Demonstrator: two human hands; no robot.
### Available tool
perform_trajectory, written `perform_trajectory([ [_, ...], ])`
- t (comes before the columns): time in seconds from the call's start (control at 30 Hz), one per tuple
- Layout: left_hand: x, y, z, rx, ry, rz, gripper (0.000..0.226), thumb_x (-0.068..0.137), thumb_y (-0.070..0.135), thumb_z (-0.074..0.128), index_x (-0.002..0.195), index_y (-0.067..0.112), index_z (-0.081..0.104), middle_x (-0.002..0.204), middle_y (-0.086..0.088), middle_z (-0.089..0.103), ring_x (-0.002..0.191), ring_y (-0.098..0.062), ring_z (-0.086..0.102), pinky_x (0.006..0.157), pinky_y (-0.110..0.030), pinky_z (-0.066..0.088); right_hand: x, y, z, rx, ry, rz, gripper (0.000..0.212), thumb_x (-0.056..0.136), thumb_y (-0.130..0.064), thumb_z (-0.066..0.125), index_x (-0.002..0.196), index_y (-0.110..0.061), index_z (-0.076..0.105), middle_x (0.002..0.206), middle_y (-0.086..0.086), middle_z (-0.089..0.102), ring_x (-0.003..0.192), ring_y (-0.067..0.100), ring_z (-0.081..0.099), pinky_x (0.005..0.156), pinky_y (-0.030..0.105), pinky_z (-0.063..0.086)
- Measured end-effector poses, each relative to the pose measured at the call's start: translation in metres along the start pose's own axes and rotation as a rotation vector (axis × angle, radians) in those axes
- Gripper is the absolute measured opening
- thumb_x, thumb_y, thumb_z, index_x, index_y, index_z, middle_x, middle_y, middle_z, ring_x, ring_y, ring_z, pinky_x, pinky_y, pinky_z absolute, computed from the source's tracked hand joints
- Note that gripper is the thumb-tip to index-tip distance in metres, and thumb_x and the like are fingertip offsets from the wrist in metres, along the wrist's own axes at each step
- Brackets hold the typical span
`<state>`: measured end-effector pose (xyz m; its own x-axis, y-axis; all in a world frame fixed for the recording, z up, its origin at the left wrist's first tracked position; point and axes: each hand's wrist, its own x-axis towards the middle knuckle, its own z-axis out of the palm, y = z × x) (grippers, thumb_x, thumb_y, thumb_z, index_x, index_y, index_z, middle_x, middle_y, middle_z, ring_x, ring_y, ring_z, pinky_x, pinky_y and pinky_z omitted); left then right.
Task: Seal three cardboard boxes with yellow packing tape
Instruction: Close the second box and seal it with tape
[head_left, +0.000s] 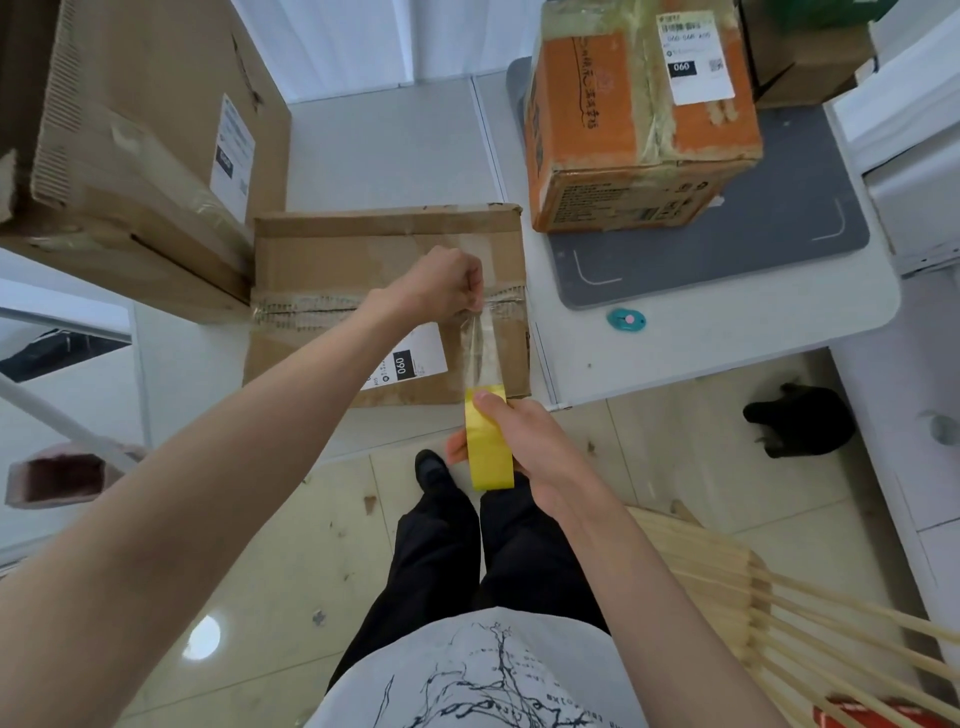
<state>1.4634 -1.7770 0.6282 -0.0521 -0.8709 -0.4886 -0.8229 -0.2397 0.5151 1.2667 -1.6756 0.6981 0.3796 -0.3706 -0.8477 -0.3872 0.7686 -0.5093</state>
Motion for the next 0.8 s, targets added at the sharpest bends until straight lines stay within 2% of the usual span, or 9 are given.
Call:
perform_trajectory([
  [0.13, -0.001, -0.001, 0.007, 0.018, 0.019, 0.009, 0.006, 0.090, 0.004, 0.071, 0.090, 0.009, 0.068, 0.078, 0.008, 0.062, 0.089, -0.020, 0.064, 0.078, -0.032, 0.049, 0.000, -0.001, 0.001, 0.046, -0.004, 0.000, 0.050, 0.108, -0.041, 0.044, 0.121, 0.002, 0.064, 0.094, 0.013, 0.078, 0.084, 0.020, 0.077, 0.060, 0.019, 0.055],
  [0.2, -0.003, -0.001, 0.014, 0.034, 0.053, 0.020, 0.007, 0.090, 0.003, 0.070, 0.096, 0.006, 0.068, 0.087, 0.003, 0.062, 0.093, -0.023, 0.063, 0.078, -0.032, 0.047, -0.001, -0.002, 0.001, 0.059, -0.022, 0.001, 0.051, 0.107, -0.046, 0.044, 0.123, -0.002, 0.062, 0.094, 0.012, 0.078, 0.086, 0.021, 0.077, 0.068, 0.024, 0.059],
  [0.3, -0.007, -0.002, 0.022, 0.045, 0.162, 0.056, 0.039, 0.081, 0.008, 0.080, 0.110, 0.006, 0.053, 0.111, -0.006, 0.047, 0.094, -0.025, 0.053, 0.078, -0.029, 0.040, -0.001, -0.004, -0.001, 0.067, -0.051, 0.024, 0.051, 0.104, -0.051, 0.045, 0.124, -0.005, 0.058, 0.097, 0.014, 0.078, 0.094, 0.027, 0.076, 0.095, 0.042, 0.056],
  [0.37, -0.011, -0.002, 0.022, 0.083, 0.272, 0.116, 0.050, 0.077, 0.009, 0.084, 0.112, 0.007, 0.047, 0.114, -0.010, 0.041, 0.095, -0.023, 0.047, 0.076, -0.032, 0.040, -0.001, -0.002, -0.003, 0.081, -0.065, 0.031, 0.046, 0.104, -0.041, 0.044, 0.123, -0.001, 0.057, 0.099, 0.015, 0.078, 0.098, 0.029, 0.075, 0.091, 0.039, 0.055],
  [0.47, -0.031, -0.003, 0.028, 0.299, 0.305, 0.377, 0.023, 0.091, 0.009, 0.066, 0.114, 0.007, 0.061, 0.118, -0.010, 0.055, 0.103, -0.026, 0.055, 0.082, -0.036, 0.049, -0.003, 0.005, -0.001, 0.094, -0.071, 0.016, 0.037, 0.103, -0.027, 0.042, 0.125, 0.001, 0.054, 0.101, 0.015, 0.077, 0.099, 0.030, 0.074, 0.082, 0.036, 0.054],
  [0.53, -0.046, -0.016, 0.038, 0.368, 0.231, 0.523, 0.037, 0.099, 0.018, 0.045, 0.131, 0.010, 0.063, 0.134, -0.009, 0.059, 0.120, -0.027, 0.057, 0.100, -0.038, 0.048, -0.003, 0.008, 0.000, 0.093, -0.068, -0.004, 0.039, 0.104, -0.024, 0.041, 0.129, 0.003, 0.051, 0.101, 0.016, 0.077, 0.096, 0.029, 0.075, 0.083, 0.037, 0.053],
  [0.63, -0.067, -0.046, 0.045, 0.424, 0.102, 0.552, 0.059, 0.103, 0.029, 0.026, 0.160, 0.011, 0.027, 0.168, -0.006, 0.021, 0.156, -0.020, 0.017, 0.126, -0.040, 0.020, -0.004, 0.008, 0.002, 0.118, -0.082, -0.019, 0.038, 0.106, -0.025, 0.041, 0.132, 0.000, 0.050, 0.102, 0.018, 0.076, 0.090, 0.027, 0.075, 0.081, 0.035, 0.053],
  [0.7, -0.076, -0.061, 0.045, 0.463, 0.046, 0.594, 0.068, 0.104, 0.030, 0.037, 0.163, 0.011, 0.007, 0.171, -0.006, 0.001, 0.157, -0.017, -0.001, 0.128, -0.042, 0.010, -0.005, 0.006, 0.003, 0.137, -0.097, -0.017, 0.037, 0.107, -0.027, 0.041, 0.133, -0.003, 0.050, 0.104, 0.018, 0.076, 0.090, 0.026, 0.075, 0.078, 0.031, 0.055],
  [0.8, -0.083, -0.067, 0.047, 0.500, 0.026, 0.610, 0.092, 0.097, 0.051, 0.054, 0.163, 0.014, 0.001, 0.171, -0.005, -0.005, 0.157, -0.018, -0.005, 0.128, -0.043, 0.006, -0.005, 0.007, 0.006, 0.166, -0.108, -0.033, 0.035, 0.108, -0.030, 0.042, 0.129, -0.004, 0.054, 0.105, 0.020, 0.075, 0.089, 0.025, 0.075, 0.076, 0.028, 0.057],
])
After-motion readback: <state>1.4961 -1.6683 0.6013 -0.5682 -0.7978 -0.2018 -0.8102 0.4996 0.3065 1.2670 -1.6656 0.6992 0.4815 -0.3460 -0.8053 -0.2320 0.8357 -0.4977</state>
